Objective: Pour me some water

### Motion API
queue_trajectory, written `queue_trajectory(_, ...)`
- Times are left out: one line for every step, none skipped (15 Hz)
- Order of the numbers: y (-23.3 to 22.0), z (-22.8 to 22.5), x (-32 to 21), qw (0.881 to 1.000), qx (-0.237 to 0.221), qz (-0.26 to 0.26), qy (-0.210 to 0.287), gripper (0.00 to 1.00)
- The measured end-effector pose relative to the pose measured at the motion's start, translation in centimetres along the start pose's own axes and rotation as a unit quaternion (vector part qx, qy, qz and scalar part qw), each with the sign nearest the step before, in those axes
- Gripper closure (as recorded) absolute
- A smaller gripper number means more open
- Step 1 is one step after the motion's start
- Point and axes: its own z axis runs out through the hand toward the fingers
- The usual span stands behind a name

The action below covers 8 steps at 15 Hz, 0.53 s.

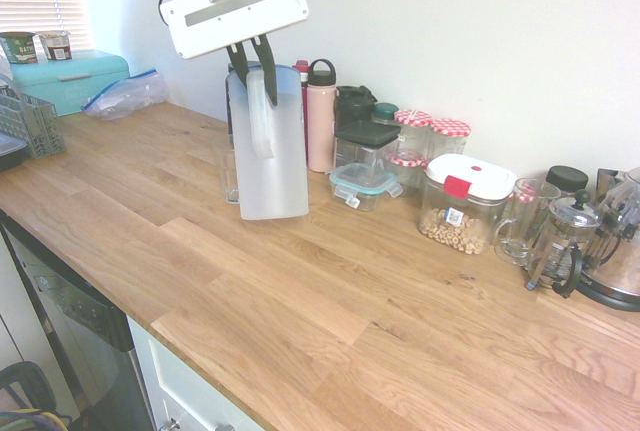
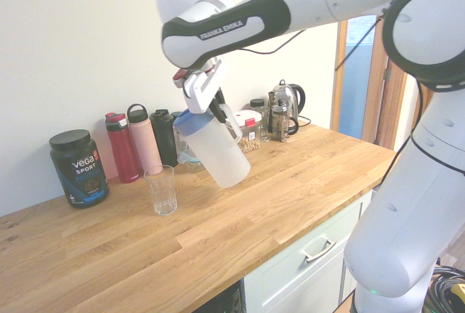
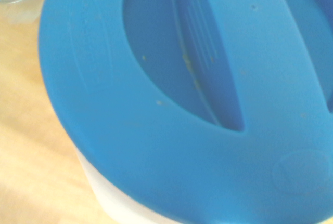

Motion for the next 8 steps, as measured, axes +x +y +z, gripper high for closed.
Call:
queue_trajectory(1.8, 0.8, 0.1, 0.999, 0.019, 0.025, -0.001, 1.00)
queue_trajectory(3.4, 1.7, 0.2, 0.998, 0.039, 0.051, -0.002, 1.00)
queue_trajectory(5.0, 2.7, 0.4, 0.995, 0.057, 0.076, -0.004, 1.00)
queue_trajectory(6.5, 3.4, 0.7, 0.992, 0.071, 0.101, -0.004, 1.00)
queue_trajectory(8.3, 3.9, 1.1, 0.989, 0.082, 0.124, -0.001, 1.00)
queue_trajectory(10.1, 4.4, 1.3, 0.986, 0.088, 0.139, -0.001, 1.00)
queue_trajectory(11.7, 4.8, 1.5, 0.984, 0.091, 0.151, 0.000, 1.00)
queue_trajectory(13.2, 5.0, 1.6, 0.983, 0.091, 0.161, 0.001, 1.00)
